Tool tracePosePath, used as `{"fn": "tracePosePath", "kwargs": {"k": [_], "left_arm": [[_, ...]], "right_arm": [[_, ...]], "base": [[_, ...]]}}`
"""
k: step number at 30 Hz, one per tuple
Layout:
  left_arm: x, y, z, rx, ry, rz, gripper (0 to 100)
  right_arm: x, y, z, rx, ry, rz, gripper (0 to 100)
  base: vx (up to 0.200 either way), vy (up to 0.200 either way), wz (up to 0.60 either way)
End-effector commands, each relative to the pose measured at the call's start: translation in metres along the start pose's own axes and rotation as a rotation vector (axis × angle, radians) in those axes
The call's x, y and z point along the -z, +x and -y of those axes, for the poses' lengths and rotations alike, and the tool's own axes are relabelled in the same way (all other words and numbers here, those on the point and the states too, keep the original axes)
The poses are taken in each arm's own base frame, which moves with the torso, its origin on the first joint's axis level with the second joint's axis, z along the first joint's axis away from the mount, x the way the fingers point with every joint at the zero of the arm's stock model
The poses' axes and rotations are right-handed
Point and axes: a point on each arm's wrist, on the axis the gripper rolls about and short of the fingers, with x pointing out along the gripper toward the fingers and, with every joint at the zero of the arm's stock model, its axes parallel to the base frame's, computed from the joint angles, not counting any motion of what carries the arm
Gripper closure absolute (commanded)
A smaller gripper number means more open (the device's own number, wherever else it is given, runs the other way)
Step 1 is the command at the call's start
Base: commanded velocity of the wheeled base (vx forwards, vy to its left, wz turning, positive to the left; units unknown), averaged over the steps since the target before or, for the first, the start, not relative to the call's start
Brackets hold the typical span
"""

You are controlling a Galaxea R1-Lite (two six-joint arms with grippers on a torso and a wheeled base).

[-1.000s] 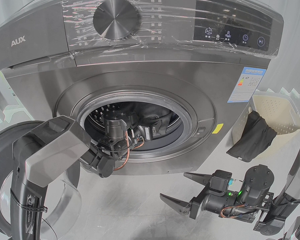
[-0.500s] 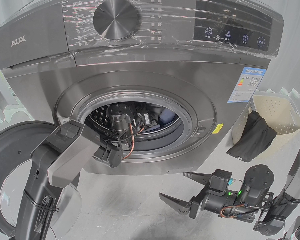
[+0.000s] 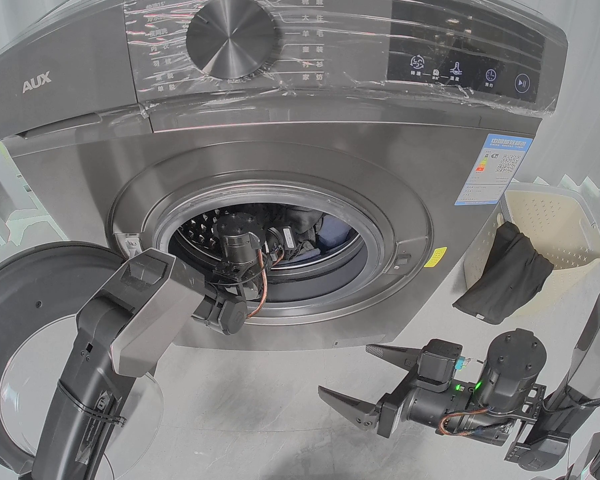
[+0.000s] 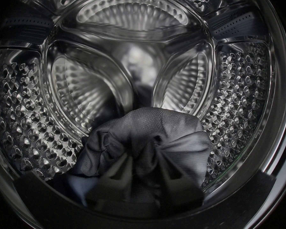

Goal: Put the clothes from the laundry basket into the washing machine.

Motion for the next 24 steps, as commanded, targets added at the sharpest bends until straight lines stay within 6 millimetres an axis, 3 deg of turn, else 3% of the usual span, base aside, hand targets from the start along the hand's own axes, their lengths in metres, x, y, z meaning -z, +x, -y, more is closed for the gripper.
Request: {"fn": "tracePosePath", "kwargs": {"k": [1,8,9,17,24], "left_arm": [[-0.010,-0.007,0.005,0.008,-0.011,-0.007,0],[-0.028,-0.035,0.017,0.064,0.010,-0.047,0],[-0.032,-0.049,0.022,0.095,0.016,-0.085,0],[-0.037,-0.078,0.024,0.114,0.041,-0.122,0],[-0.062,-0.143,0.044,0.226,0.023,-0.147,0]], "right_arm": [[0.000,0.000,0.000,-0.001,0.000,-0.001,0],[0.000,0.000,0.000,-0.001,0.000,0.000,0],[0.000,0.000,0.000,-0.001,0.000,0.002,0],[-0.002,-0.001,0.000,-0.001,0.000,0.007,0],[-0.005,-0.006,0.000,-0.001,-0.007,0.016,0]], "base": [[0.000,0.000,0.00],[0.000,0.000,0.00],[0.000,0.000,0.00],[0.000,0.000,0.00],[0.000,0.000,0.00]]}}
